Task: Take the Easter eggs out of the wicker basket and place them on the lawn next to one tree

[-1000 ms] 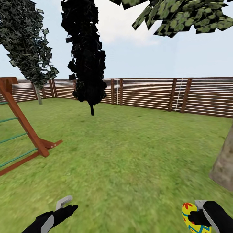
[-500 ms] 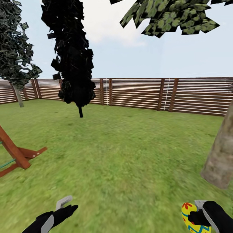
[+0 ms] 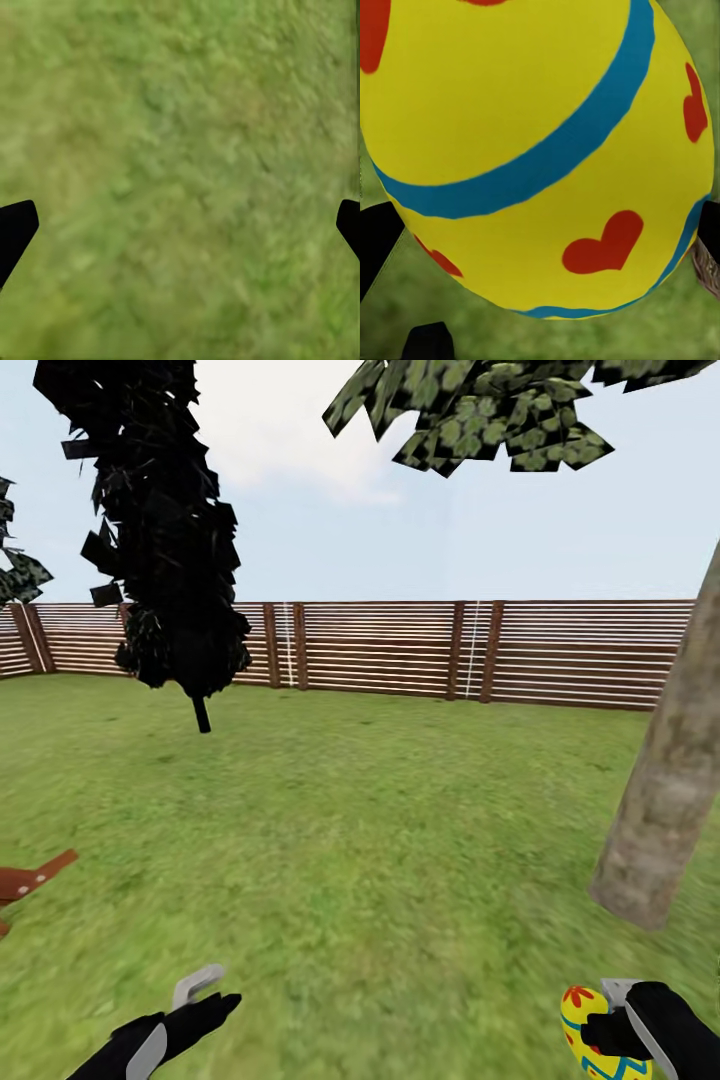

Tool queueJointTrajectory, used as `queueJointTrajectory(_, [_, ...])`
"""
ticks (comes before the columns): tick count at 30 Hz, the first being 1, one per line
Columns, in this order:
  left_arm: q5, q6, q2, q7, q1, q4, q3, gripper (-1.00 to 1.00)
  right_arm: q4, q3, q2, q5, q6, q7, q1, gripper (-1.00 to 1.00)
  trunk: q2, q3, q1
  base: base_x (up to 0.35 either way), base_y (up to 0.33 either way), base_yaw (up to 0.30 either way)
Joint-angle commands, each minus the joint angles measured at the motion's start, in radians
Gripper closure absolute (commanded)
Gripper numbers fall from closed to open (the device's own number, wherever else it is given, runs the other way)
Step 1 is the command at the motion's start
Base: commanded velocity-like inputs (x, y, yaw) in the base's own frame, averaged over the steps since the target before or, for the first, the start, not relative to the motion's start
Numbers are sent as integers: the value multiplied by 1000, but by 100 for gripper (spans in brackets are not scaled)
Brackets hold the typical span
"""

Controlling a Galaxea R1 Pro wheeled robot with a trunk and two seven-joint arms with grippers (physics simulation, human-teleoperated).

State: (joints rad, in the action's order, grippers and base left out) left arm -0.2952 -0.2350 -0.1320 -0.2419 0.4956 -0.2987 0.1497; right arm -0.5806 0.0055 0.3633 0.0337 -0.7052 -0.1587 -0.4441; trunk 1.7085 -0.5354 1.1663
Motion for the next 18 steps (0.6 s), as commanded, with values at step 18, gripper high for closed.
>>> queueJointTrajectory(18, [-8, -10, 0, -4, 0, 0, 7, -100, -2, 1, 0, 4, -6, -1, -1, 100, 1, -1, 0, 303, 202, -268])
